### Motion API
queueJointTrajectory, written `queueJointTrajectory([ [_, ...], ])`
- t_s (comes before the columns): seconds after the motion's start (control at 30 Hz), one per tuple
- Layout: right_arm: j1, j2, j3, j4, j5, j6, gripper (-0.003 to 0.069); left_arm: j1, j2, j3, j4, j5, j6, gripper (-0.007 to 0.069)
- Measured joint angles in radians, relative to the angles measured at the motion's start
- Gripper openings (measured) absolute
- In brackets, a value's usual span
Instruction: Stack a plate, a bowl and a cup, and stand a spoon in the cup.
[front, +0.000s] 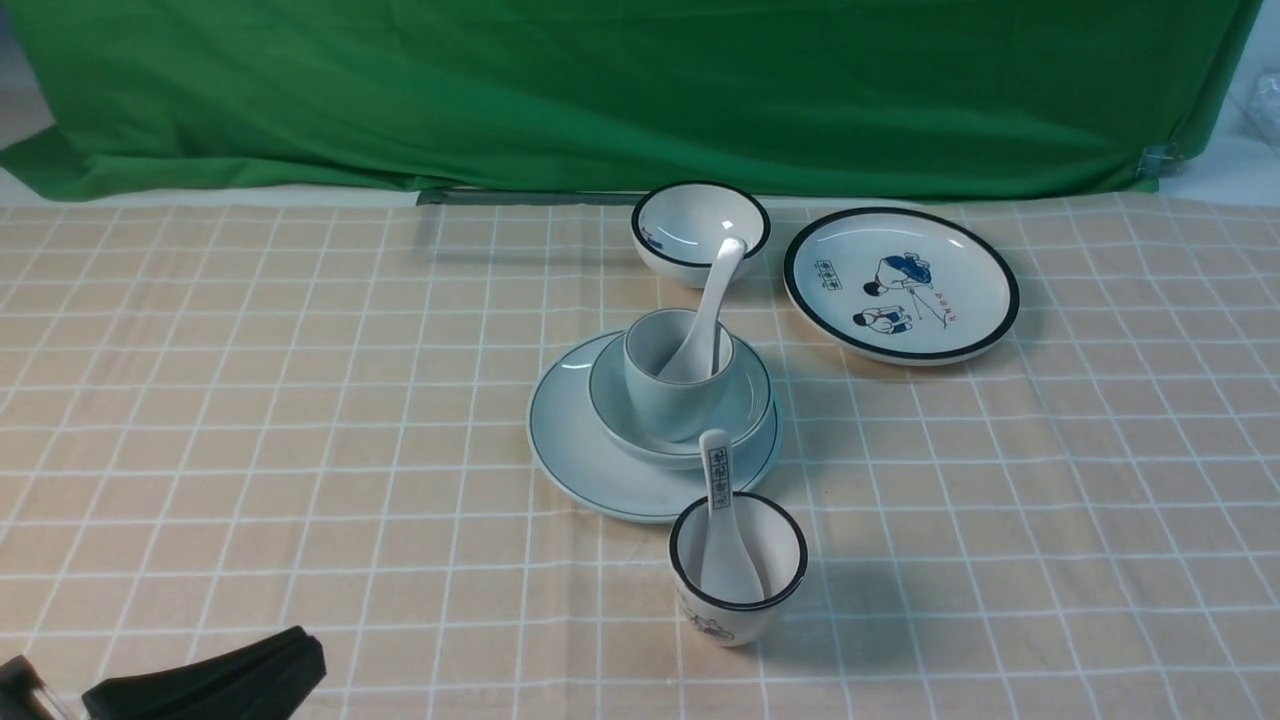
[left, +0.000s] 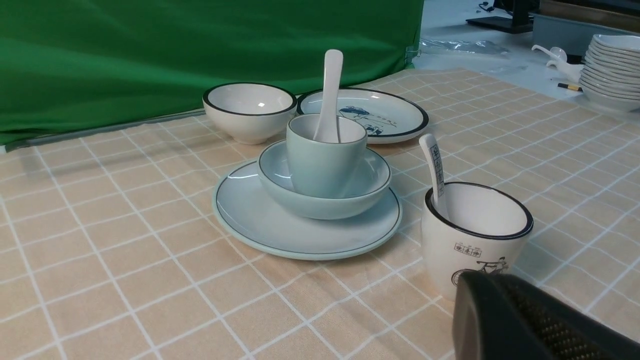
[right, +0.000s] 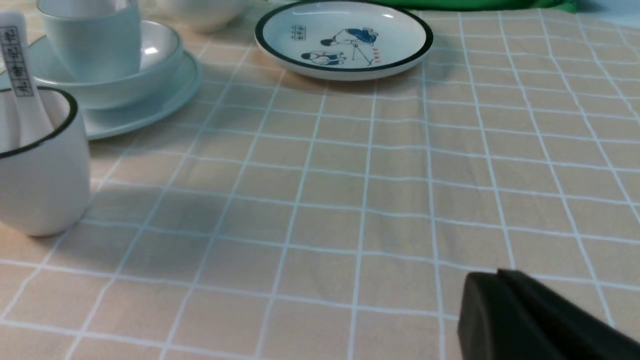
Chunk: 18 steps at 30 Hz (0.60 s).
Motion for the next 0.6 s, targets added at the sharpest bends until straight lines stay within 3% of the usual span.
queueJointTrajectory([
  [0.6, 0.0, 0.0, 0.0, 0.0, 0.0, 0.0, 0.0076, 0.0, 0.0, 0.0, 0.0, -0.014, 0.0, 0.0004],
])
